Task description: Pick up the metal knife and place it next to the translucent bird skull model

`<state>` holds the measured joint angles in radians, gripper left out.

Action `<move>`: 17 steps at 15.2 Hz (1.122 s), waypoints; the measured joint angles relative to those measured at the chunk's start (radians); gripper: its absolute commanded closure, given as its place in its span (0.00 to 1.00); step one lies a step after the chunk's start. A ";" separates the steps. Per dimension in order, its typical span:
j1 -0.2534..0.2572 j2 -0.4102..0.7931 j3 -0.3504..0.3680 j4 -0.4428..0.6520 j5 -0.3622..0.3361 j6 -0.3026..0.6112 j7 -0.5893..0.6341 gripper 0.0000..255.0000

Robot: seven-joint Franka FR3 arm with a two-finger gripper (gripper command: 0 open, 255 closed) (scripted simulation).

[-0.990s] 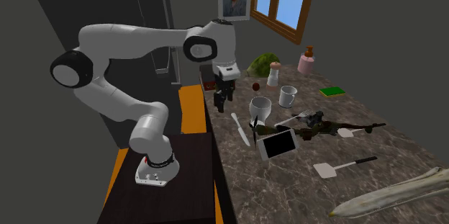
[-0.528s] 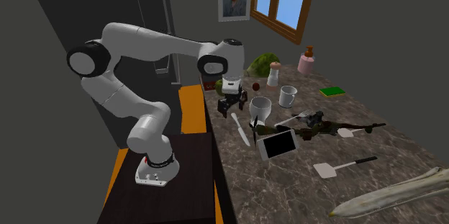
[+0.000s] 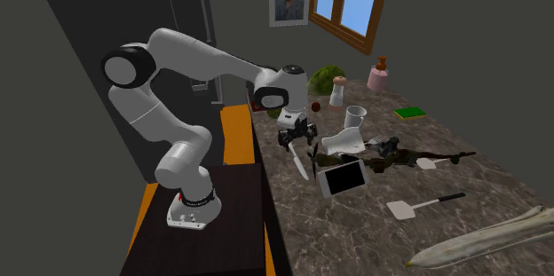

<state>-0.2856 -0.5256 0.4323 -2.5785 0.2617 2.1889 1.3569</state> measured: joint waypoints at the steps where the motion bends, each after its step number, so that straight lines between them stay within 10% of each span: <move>1: -0.002 0.018 0.004 -0.013 -0.001 -0.005 0.001 0.00; 10: -0.002 0.055 0.022 -0.034 0.000 0.022 0.014 0.00; 11: -0.002 0.055 0.022 -0.034 0.000 0.022 0.014 1.00; 17: -0.003 0.049 0.020 -0.032 -0.002 -0.002 0.016 1.00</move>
<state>-0.2882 -0.4765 0.4528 -2.6102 0.2596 2.1872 1.3726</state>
